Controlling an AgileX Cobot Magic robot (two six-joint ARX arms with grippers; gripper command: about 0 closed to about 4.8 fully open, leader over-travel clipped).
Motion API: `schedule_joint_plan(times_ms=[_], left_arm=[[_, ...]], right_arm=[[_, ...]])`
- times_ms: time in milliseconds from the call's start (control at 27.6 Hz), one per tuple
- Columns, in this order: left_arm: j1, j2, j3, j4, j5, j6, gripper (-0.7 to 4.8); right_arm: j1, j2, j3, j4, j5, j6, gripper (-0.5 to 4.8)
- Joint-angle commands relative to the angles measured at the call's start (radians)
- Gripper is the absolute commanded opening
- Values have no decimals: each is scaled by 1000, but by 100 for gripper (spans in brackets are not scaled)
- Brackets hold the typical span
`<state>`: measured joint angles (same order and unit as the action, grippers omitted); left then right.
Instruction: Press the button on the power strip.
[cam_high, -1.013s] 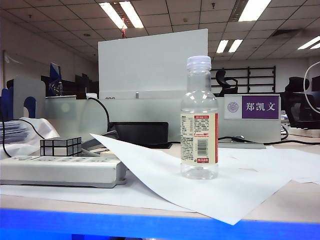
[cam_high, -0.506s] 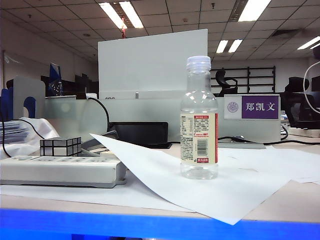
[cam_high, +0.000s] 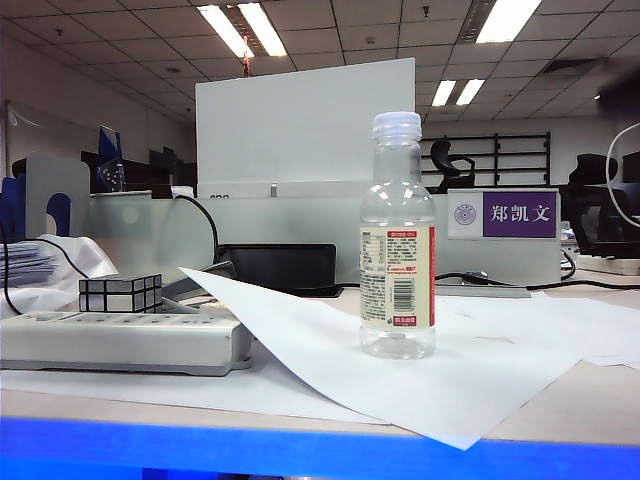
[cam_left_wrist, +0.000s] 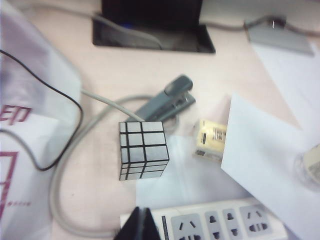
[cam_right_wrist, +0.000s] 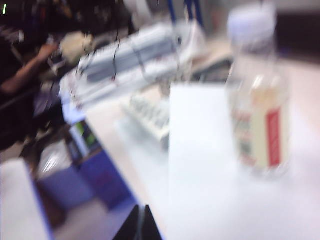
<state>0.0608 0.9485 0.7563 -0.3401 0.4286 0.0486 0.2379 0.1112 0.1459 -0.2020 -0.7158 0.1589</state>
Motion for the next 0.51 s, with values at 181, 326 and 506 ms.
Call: schedule_joint_plan(times_ms=[181, 326, 506], left_arm=[[-106, 201, 100, -117, -80, 162, -5], [-187, 325, 117, -154, -193, 188, -5], [-207, 403, 117, -209, -204, 188, -5]], right_arm=[[171, 195, 35, 85, 97, -58, 4], [308, 372, 97, 225, 173, -60, 4], [416, 547, 192, 290, 213, -108, 3]])
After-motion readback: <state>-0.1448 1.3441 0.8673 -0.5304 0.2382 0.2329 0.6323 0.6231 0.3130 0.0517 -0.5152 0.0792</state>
